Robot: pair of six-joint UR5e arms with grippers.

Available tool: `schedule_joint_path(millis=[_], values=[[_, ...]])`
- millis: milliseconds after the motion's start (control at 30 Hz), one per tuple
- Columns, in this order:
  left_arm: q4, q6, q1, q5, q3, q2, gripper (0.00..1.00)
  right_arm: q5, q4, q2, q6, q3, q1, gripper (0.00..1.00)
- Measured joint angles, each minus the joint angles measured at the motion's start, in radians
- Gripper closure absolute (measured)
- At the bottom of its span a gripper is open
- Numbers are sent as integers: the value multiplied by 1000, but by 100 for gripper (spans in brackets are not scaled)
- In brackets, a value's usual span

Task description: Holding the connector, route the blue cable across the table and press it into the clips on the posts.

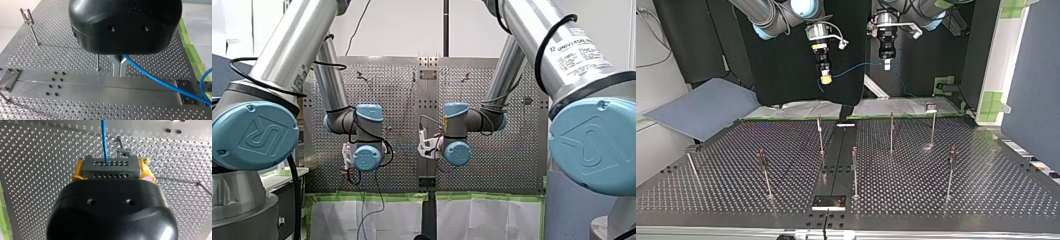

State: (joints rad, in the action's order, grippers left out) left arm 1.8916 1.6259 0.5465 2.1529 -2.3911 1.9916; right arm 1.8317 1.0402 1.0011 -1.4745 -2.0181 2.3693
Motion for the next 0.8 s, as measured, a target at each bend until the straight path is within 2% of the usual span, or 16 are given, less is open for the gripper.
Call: schedule_joint_path(millis=[333,800], values=[[24,-1,-4,0,-1,28,100,0,-1,0,0,0,0,100],[26,-2,-5,0,-2,31,100,0,-1,0,0,0,0,100]])
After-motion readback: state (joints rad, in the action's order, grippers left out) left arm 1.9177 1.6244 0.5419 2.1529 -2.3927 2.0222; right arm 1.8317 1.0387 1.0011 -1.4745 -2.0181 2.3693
